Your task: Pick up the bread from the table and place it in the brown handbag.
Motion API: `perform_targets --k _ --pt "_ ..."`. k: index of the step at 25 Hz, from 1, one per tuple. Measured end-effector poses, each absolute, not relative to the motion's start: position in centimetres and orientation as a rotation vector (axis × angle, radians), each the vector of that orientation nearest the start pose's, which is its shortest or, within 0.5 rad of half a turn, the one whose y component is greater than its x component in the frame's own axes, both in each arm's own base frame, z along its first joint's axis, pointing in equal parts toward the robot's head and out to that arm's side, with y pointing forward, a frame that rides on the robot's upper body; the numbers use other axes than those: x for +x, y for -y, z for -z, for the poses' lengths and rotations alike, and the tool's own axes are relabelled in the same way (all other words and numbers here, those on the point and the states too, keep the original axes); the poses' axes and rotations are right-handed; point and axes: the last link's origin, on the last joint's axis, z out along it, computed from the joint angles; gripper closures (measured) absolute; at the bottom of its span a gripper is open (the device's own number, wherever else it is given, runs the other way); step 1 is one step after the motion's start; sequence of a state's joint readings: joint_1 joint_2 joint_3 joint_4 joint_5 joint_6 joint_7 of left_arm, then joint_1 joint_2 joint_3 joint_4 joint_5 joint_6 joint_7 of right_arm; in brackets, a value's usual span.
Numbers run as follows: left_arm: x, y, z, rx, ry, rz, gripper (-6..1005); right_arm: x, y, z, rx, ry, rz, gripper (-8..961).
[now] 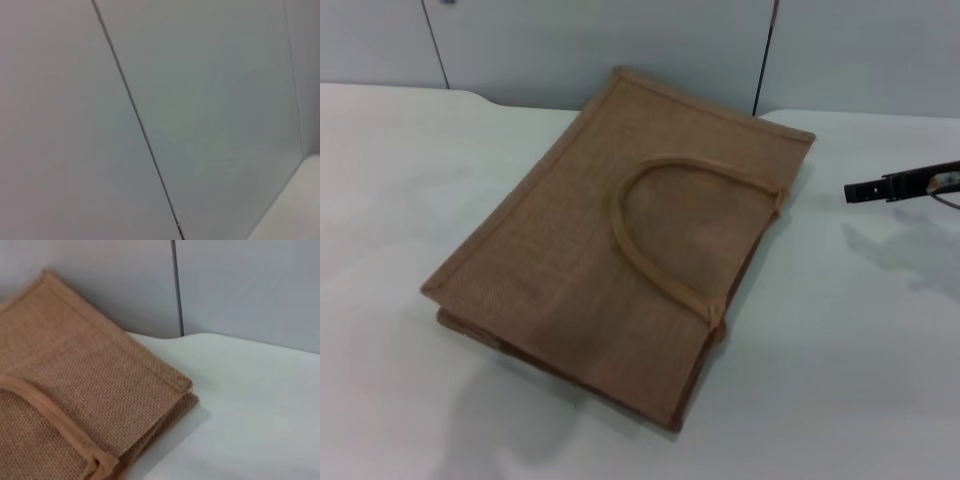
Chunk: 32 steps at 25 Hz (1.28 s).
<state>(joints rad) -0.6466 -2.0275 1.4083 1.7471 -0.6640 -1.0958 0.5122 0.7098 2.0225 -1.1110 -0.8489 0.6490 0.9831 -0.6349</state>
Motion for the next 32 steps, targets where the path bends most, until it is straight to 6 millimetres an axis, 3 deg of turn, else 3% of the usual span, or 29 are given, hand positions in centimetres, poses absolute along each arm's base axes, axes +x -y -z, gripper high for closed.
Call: perform_targets --k 4,6,7,9,12,13,15,25,32 --pt "-5.2 -39.8 -8.5 -2.218 0.319 0.344 503 24.5 -43.9 -1.9 -2.167 -1.108 -0.007 102" --pt "-5.2 -39.8 -8.5 -2.218 0.319 0.344 422 24.8 -44.1 -2.1 -2.144 -1.062 -0.058 102" --pt "-6.0 -39.9 -8.8 -2.184 0.320 0.354 381 25.0 -44.2 -2.3 -2.131 -1.038 -0.088 102" --pt "-10.2 -40.2 -9.8 -2.047 0.388 0.461 300 25.6 -44.1 -2.5 -2.091 -0.982 -0.161 102" --pt "-12.5 -40.4 -10.2 -1.984 0.434 0.521 221 26.5 -43.8 -2.8 -2.016 -0.887 -0.251 102" --pt "-14.4 -40.5 -10.3 -1.940 0.467 0.555 195 26.6 -43.7 -2.8 -1.990 -0.859 -0.278 101" --pt "-15.2 -40.5 -10.2 -1.923 0.478 0.563 142 26.8 -43.4 -2.6 -1.948 -0.823 -0.317 101" --pt "-22.9 -41.0 -7.9 -1.843 0.594 0.490 157 27.5 -42.4 -2.6 -1.806 -0.732 -0.390 102" --pt "-25.1 -40.4 -7.8 -1.809 0.602 0.505 170 28.1 -41.8 -2.8 -1.796 -0.701 -0.587 105"
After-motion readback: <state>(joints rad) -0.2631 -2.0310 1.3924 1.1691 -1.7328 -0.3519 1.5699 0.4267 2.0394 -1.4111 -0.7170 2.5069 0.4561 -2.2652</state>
